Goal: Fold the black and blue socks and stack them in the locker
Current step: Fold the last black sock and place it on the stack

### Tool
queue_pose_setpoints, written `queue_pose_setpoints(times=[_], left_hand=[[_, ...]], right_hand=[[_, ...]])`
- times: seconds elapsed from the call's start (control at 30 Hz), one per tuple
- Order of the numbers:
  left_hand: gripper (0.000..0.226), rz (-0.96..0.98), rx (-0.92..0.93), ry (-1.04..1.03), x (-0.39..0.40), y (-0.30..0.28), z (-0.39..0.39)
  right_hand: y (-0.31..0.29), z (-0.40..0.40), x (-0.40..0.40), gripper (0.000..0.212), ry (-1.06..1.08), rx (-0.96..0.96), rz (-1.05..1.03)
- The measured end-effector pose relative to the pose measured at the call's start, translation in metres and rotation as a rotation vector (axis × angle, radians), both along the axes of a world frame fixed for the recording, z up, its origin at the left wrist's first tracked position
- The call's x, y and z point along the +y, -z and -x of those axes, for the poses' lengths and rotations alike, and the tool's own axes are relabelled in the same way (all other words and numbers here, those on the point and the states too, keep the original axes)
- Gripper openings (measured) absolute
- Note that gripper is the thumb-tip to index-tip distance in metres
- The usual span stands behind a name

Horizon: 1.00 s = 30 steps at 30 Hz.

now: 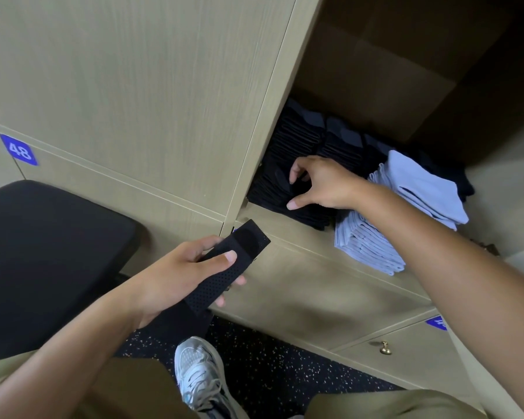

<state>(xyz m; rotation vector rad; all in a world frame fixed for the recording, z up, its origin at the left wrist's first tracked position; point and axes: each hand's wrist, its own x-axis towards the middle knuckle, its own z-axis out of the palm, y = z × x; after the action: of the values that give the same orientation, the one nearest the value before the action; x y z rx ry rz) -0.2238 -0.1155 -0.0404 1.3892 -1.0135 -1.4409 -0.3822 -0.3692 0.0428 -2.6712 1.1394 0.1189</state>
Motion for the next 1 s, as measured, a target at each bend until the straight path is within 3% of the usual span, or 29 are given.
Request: queue_pose_setpoints(times=[0.1,0.2,0.3,0.43,0.5,0.67,1.0], left_hand=[[0.027,0.023,-0.003,-0.015,0.0,-0.001,0.001],[0.024,0.035,0.0,-0.025,0.001,-0.002,0.002],[0.025,0.052,0.024,-0.048,0.0,-0.002,0.005],[0.028,0.085,0.031,-0.07,-0.001,0.001,0.007],[0.025,0.098,0.025,-0.073,-0.002,0.003,0.008],[0.014,0.056,-0.04,-0.069,0.0,0.005,0.006],[0.016,0.037,-0.112,0.121,0.006,-0.007,0.008]], right_hand=[[-0.007,0.007,0.011,0.041,0.015,-0.084,0.095],[-0.01,0.017,0.04,0.025,0.058,-0.332,0.2],[-0.002,0.028,0.083,0.012,0.088,-0.501,0.122],[0.02,0.038,0.124,0.009,0.163,-0.556,-0.035],[0.028,0.044,0.136,0.015,0.098,-0.534,0.027],[0.029,0.049,0.145,0.039,-0.387,-0.198,0.123],[0.041,0.035,0.143,0.034,-0.547,-0.202,0.155]])
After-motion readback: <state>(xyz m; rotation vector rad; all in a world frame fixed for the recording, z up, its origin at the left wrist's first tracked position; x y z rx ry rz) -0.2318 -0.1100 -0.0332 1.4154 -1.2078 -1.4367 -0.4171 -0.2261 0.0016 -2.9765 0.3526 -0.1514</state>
